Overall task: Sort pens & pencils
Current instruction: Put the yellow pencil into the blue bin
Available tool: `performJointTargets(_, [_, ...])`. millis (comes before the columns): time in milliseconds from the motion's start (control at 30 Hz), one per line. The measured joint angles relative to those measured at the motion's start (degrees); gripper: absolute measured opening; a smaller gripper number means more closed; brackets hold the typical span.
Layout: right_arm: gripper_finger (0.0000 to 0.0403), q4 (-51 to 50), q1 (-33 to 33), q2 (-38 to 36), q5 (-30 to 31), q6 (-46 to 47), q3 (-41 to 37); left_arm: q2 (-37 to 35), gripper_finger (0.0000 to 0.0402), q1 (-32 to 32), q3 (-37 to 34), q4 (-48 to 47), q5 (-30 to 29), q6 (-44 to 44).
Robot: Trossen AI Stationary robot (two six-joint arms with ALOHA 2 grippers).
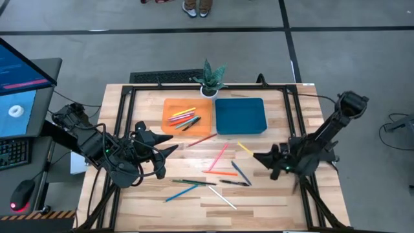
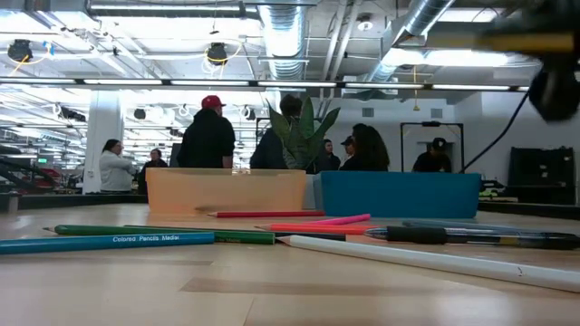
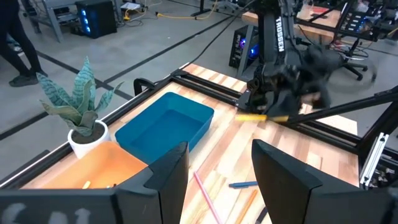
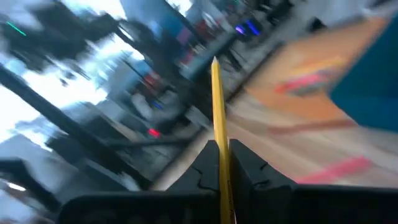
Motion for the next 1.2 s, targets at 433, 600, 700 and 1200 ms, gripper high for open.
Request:
performJointTargets(433, [0.0031, 37.7, 0.0, -13.2, -16.9, -37.7, 0.1, 0.0, 0.0167, 0.0, 0.0, 0.0, 0.0, 1.0])
performJointTargets(600, [0.0034, 34.9, 0.0, -15.8, -13.7, -40.9, 0.1, 0.0, 0.0167, 0.0, 0.0, 0.0, 0.0, 1.0])
performJointTargets(700, [0.0030, 31.7, -0.7, -16.7, -5.8, -45.2, 0.1, 0.0, 0.0167, 0.0, 0.0, 0.0, 0.0, 1.1])
performJointTargets(1200, [0.0033, -0.7, -15.7, -27.8, -5.6, -46.1, 3.4, 0.0, 0.0167, 0.0, 0.0, 0.0, 0.0, 1.5])
